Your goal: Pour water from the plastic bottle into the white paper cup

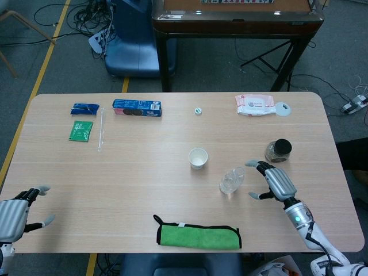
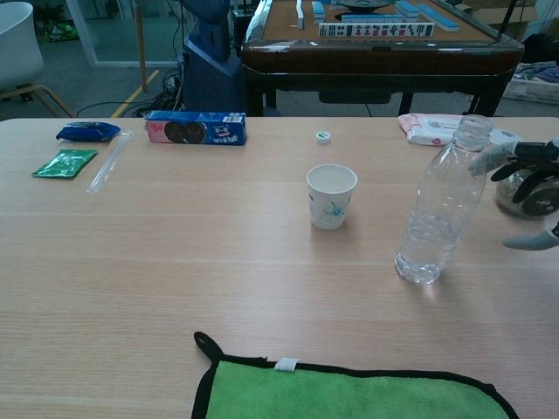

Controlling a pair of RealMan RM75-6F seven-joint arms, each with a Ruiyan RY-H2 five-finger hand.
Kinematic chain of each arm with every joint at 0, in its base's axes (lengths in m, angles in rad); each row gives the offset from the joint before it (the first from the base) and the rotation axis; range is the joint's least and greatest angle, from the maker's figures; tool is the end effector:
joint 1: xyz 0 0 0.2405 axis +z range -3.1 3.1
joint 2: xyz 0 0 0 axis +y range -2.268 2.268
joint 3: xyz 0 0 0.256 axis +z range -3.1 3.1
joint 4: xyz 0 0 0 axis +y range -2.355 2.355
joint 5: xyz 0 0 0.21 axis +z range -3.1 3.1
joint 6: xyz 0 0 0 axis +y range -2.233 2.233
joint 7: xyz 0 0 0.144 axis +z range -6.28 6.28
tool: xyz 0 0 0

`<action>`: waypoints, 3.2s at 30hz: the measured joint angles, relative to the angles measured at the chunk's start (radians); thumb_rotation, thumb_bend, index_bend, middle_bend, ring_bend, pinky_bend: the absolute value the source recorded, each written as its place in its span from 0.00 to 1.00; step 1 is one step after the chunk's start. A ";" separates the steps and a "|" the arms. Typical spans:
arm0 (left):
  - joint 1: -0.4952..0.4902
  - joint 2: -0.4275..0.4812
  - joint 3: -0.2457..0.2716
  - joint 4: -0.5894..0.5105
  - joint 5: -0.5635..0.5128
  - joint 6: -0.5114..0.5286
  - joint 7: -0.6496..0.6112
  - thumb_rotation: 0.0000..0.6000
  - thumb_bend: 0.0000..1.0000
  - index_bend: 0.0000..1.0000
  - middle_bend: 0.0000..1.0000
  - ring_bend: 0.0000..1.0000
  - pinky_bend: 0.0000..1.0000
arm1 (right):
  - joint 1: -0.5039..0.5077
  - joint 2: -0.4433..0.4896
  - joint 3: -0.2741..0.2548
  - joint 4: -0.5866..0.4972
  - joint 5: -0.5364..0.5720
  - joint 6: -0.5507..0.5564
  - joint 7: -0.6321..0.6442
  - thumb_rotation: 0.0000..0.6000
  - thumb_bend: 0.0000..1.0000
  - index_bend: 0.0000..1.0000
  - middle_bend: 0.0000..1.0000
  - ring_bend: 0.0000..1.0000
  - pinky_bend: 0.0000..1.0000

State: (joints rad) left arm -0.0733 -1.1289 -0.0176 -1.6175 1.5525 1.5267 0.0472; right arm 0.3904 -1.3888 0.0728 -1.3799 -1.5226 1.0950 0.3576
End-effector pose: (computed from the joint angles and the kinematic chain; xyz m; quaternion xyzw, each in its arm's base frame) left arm -0.3044 0.1704 0.1536 -0.6115 -0.3673 -0.3886 0.5832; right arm -0.2734 -0.2716 0.0419 0.6397 -0.5138 0.4325 0.3739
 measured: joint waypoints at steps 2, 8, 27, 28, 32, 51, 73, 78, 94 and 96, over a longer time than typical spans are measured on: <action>-0.001 0.000 0.001 0.000 0.000 -0.003 0.005 1.00 0.06 0.30 0.39 0.43 0.71 | 0.009 -0.017 -0.002 0.017 -0.003 -0.006 0.005 1.00 0.00 0.22 0.19 0.18 0.34; 0.000 0.003 0.001 -0.005 -0.006 -0.007 0.021 1.00 0.06 0.31 0.39 0.43 0.71 | 0.039 -0.085 -0.006 0.085 -0.011 -0.022 0.039 1.00 0.00 0.22 0.20 0.18 0.34; 0.009 0.017 -0.015 -0.022 -0.051 -0.007 0.074 1.00 0.06 0.35 0.39 0.43 0.71 | 0.086 -0.238 -0.041 0.277 -0.069 0.026 0.226 1.00 0.00 0.22 0.27 0.19 0.34; 0.009 0.019 -0.016 -0.023 -0.054 -0.007 0.075 1.00 0.06 0.35 0.39 0.43 0.71 | 0.087 -0.241 -0.043 0.281 -0.070 0.026 0.231 1.00 0.00 0.22 0.27 0.19 0.34; 0.011 0.024 -0.018 -0.029 -0.057 -0.005 0.075 1.00 0.06 0.36 0.39 0.43 0.70 | 0.095 -0.257 -0.052 0.296 -0.074 0.025 0.249 1.00 0.00 0.23 0.29 0.20 0.34; 0.013 0.031 -0.020 -0.044 -0.070 -0.013 0.090 1.00 0.06 0.40 0.39 0.43 0.70 | 0.108 -0.294 -0.065 0.344 -0.074 0.048 0.275 1.00 0.18 0.35 0.40 0.28 0.34; 0.012 0.035 -0.021 -0.050 -0.078 -0.022 0.093 1.00 0.06 0.41 0.39 0.43 0.70 | 0.100 -0.303 -0.034 0.352 -0.046 0.103 0.246 1.00 0.31 0.56 0.58 0.47 0.47; 0.012 0.037 -0.022 -0.051 -0.079 -0.022 0.092 1.00 0.06 0.41 0.39 0.43 0.70 | 0.105 -0.285 -0.020 0.332 -0.037 0.104 0.197 1.00 0.31 0.59 0.61 0.50 0.48; 0.011 0.044 -0.025 -0.054 -0.084 -0.026 0.081 1.00 0.06 0.41 0.39 0.43 0.70 | 0.181 -0.165 0.045 0.184 0.048 -0.023 -0.185 1.00 0.31 0.60 0.61 0.51 0.49; 0.011 0.044 -0.025 -0.053 -0.085 -0.027 0.079 1.00 0.06 0.41 0.39 0.43 0.70 | 0.194 -0.149 0.058 0.161 0.072 -0.047 -0.241 1.00 0.31 0.60 0.61 0.51 0.49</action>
State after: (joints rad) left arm -0.0624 -1.0848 -0.0429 -1.6710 1.4672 1.5001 0.1265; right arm 0.5848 -1.5378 0.1313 -1.2187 -1.4509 1.0476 0.1170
